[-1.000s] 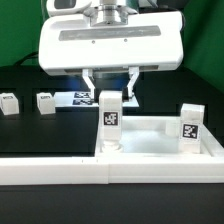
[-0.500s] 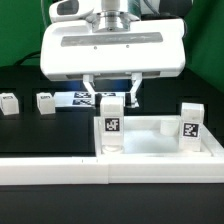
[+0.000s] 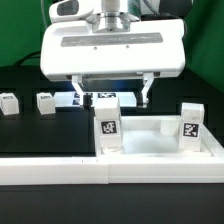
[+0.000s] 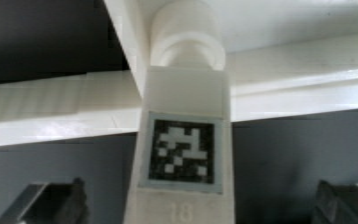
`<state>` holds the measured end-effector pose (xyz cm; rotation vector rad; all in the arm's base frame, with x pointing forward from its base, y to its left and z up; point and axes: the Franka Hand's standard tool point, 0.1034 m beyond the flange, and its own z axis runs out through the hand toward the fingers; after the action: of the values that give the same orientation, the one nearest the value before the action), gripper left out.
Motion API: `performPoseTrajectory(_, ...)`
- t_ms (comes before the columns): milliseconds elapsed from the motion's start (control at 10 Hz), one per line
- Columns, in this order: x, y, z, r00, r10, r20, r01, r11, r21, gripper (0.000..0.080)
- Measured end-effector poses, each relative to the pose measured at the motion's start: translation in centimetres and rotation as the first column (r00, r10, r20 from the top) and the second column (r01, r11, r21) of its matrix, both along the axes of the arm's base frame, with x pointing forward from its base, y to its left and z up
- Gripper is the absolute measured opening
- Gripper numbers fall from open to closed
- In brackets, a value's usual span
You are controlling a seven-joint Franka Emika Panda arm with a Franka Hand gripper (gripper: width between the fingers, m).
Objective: Assemble square table
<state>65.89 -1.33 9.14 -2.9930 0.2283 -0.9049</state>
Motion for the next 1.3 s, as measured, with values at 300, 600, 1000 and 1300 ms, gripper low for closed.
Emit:
performPoseTrajectory(300,0.0,0.0,0.0,1.000,0.000,0.000,0.000,1.000,0.000,0.0649)
performPoseTrajectory(600,-0.5,0.3,-0.4,0.995,0.009,-0.098,-0.006,0.999,0.034,0.0648)
performPoseTrajectory(1000,-0.7,1.2,0.5,0.913,0.081,-0.399,-0.021,0.988,0.152,0.0648)
performPoseTrajectory(1300,-1.4,1.8,0.5,0.816,0.135,-0.561,-0.017,0.977,0.210,0.0648)
